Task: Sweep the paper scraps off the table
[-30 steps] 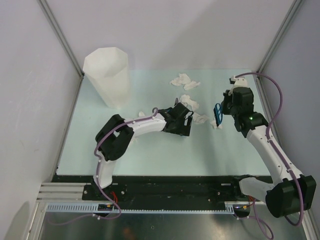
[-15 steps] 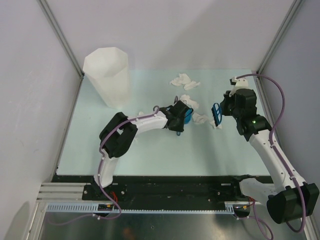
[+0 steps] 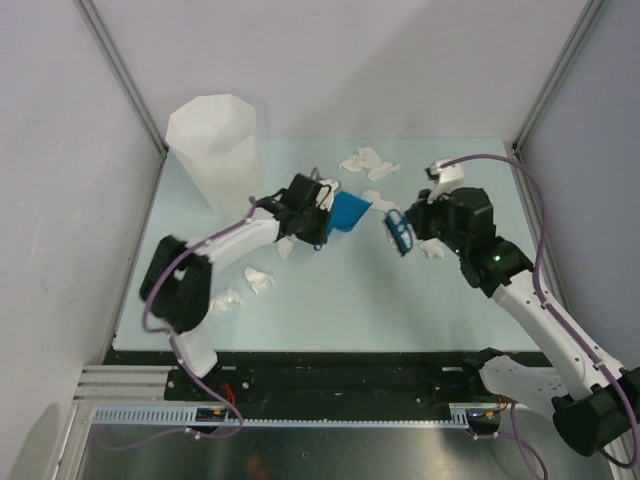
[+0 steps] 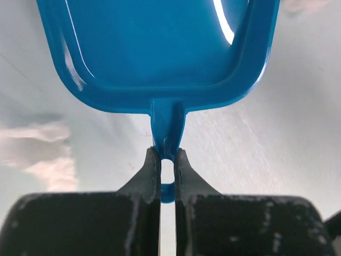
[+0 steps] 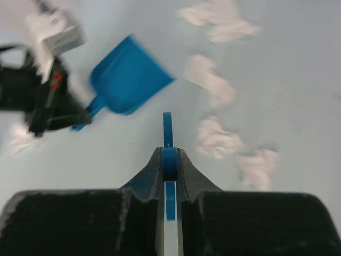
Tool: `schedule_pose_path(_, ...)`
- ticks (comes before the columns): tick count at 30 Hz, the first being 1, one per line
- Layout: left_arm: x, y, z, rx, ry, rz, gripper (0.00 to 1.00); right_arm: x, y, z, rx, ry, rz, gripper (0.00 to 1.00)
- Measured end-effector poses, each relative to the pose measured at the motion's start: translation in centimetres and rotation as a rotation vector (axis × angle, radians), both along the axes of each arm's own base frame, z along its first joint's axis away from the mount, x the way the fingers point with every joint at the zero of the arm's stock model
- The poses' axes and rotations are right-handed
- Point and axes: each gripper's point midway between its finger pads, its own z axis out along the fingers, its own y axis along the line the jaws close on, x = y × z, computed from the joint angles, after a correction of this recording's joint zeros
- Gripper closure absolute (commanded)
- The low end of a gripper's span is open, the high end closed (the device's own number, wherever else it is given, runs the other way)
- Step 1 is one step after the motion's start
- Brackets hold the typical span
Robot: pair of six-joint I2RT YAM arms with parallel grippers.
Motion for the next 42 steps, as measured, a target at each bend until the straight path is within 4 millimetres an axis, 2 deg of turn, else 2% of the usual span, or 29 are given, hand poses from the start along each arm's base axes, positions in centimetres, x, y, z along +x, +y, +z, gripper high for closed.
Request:
schedule_pose_path(1,0.0,0.1,1.5,-0.006,-0.041,-0.032,1.0,-0.5,1.7,0.4,0.011,-0.014,0.057,1.0)
schedule_pose_path(3,0.0,0.7,6.0,-0.027,-0.17,-0.1,1.0,-1.7,5.1,1.2,0.04,-0.042,0.172,1.0)
schedule_pose_path(5,-0.1,1.5,11.4,-0.055,-0.321,-0.145,1.0,-3.1,9.2,2.2,0.087,-0.075,0.308,1.0)
schedule_pose_path(7,-0.4,3.1,16.1,-0.067,-0.454,-0.165,1.0,-4.4,12.7,2.8,0.141,-0.093,0.42,1.0)
schedule_pose_path(8,-0.5,4.3,18.5,-0.063,-0.529,-0.164,1.0,-5.5,15.1,3.2,0.178,-0.1,0.499,1.0)
schedule_pose_path(11,-1.1,7.5,22.8,-0.019,-0.656,-0.145,1.0,-7.6,20.7,3.2,0.261,-0.106,0.66,1.0)
schedule_pose_path(14,-1.2,10.3,24.7,0.053,-0.702,-0.098,1.0,-9.8,26.8,1.8,0.34,-0.092,0.801,1.0)
schedule_pose_path(17,-0.8,13.2,24.7,0.132,-0.69,-0.038,1.0,-11.2,32.1,-1.6,0.415,-0.018,0.866,1.0)
schedule_pose_path(18,-0.7,14.1,24.5,0.156,-0.679,-0.019,1.0,-11.1,34.2,-3.2,0.447,0.023,0.868,1.0)
schedule_pose_path(21,-0.7,16.2,23.9,0.208,-0.649,0.019,1.0,-10.2,38.8,-7.5,0.508,0.136,0.844,1.0)
schedule_pose_path(23,-0.9,17.0,23.8,0.23,-0.64,0.032,1.0,-9.2,41.9,-10.1,0.542,0.209,0.826,1.0)
schedule_pose_path(25,-1.2,17.4,23.8,0.241,-0.636,0.031,1.0,-8.4,44.2,-12.0,0.562,0.262,0.806,1.0)
schedule_pose_path(28,-1.3,17.8,23.9,0.255,-0.639,0.028,1.0,-7.1,45.2,-14.2,0.534,0.312,0.721,1.0)
schedule_pose_path(31,-1.3,18.1,23.9,0.268,-0.641,0.03,1.0,-5.4,44.6,-15.5,0.467,0.316,0.613,1.0)
schedule_pose_path(34,-1.3,18.4,23.7,0.279,-0.64,0.025,1.0,-3.6,43.0,-16.4,0.406,0.318,0.521,1.0)
schedule_pose_path(37,-1.3,18.4,23.5,0.286,-0.635,0.017,1.0,-1.7,40.0,-16.6,0.368,0.318,0.438,1.0)
schedule_pose_path(42,-1.4,18.2,22.7,0.289,-0.621,-0.007,1.0,3.0,32.3,-15.4,0.329,0.295,0.266,1.0)
